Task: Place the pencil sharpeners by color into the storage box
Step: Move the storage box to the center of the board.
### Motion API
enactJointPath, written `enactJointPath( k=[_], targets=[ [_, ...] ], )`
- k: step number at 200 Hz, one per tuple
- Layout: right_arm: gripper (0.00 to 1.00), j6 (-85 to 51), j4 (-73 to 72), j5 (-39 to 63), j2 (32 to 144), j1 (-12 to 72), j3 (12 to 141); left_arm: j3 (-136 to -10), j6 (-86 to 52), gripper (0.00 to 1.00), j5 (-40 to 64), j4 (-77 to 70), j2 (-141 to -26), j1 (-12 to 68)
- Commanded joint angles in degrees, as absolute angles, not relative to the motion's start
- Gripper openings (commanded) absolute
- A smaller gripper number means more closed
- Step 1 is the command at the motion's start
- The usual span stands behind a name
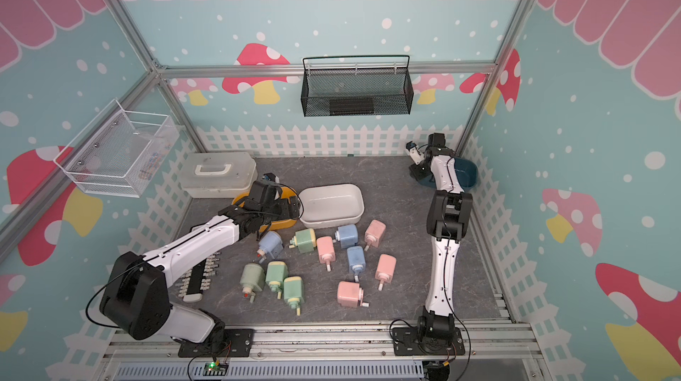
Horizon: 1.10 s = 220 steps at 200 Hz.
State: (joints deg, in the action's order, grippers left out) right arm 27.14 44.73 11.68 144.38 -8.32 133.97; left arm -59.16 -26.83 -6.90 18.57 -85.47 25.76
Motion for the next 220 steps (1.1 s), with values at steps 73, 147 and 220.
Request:
enactJointPath(
  k=[73, 147, 220],
  targets=[
    [0.08, 31.2, 47.2, 17.4, 141.7, -8.5, 130.1, -59.1, -27.2, 0.99, -7.8, 19.0, -84.7, 26.5],
    [0.00, 24.0, 27.5, 21.3, 124.0, -7.4, 104.0, -56.6, -27.4, 0.99, -7.2, 18.9, -82.3, 27.1],
    [0.00, 17.6, 13.3, 23.9, 104.2, -4.5, 78.8, -58.5, -26.0, 0.99, -6.1, 19.3, -84.0, 27.2]
  ],
)
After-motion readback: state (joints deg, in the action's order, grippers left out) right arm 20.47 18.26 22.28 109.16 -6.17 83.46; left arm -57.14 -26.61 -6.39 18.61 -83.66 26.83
